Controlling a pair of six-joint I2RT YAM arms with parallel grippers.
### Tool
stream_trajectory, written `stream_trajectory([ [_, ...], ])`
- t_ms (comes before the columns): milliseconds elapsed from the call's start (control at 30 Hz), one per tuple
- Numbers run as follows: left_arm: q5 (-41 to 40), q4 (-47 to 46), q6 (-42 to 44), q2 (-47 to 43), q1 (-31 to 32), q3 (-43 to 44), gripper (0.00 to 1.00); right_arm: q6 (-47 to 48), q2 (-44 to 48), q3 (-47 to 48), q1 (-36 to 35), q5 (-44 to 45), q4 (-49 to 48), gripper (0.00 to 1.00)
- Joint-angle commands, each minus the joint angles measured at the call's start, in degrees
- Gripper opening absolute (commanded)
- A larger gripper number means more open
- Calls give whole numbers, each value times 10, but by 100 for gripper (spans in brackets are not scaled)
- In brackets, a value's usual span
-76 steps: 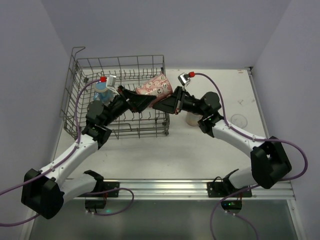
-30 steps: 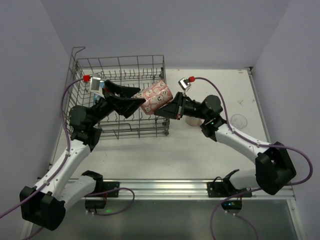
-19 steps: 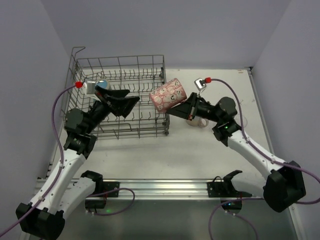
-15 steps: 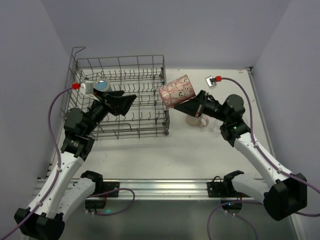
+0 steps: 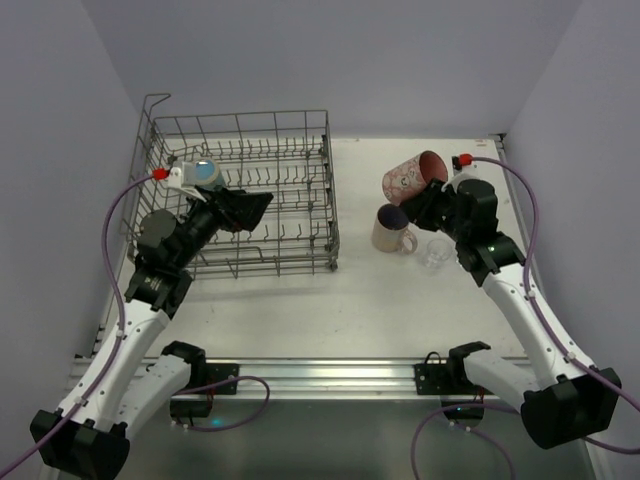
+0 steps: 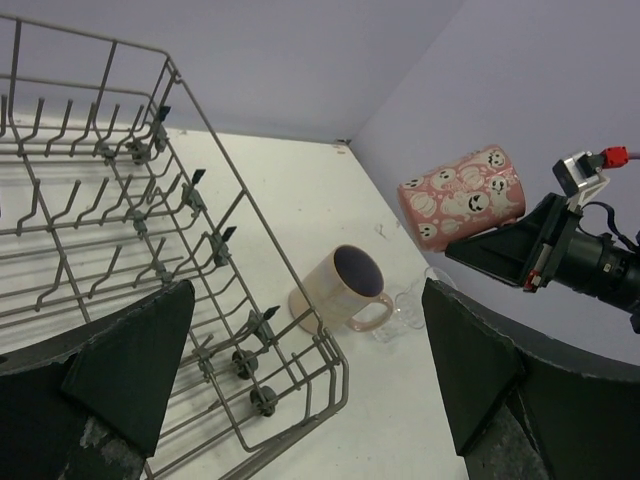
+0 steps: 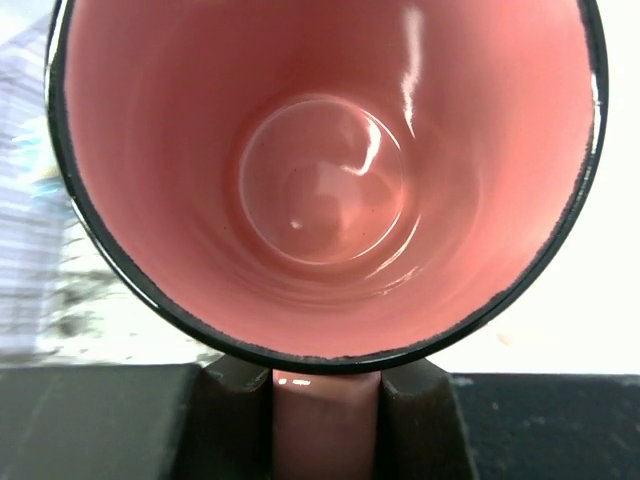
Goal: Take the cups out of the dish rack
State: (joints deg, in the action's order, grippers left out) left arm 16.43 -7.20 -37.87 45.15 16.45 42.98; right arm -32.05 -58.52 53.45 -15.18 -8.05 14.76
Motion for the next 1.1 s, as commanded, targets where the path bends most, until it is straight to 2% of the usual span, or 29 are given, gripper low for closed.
stream_trajectory([
  [0,10,-17,5,6,-5,-11,100,66,25,24,9,121,-30,0],
  [300,12,-17,8,18,-5,-21,100,83,42,19,17,196,12,0],
  [500,12,-18,5,30,-5,-23,100,95,78,3,8,118,32,0],
  [633,-6,8,8,47,-5,-5,100,96,90,7,-55,152,79,0],
  [733,-62,68,17,69,-5,22,100,85,92,-14,-110,179,94,0],
  [800,-111,119,29,78,-5,48,100,67,88,-33,-128,185,90,0],
  [867,-139,131,40,80,-5,61,100,51,90,-65,-170,212,79,0],
  [1067,-203,174,62,73,-5,91,100,18,93,-134,-221,245,49,0],
])
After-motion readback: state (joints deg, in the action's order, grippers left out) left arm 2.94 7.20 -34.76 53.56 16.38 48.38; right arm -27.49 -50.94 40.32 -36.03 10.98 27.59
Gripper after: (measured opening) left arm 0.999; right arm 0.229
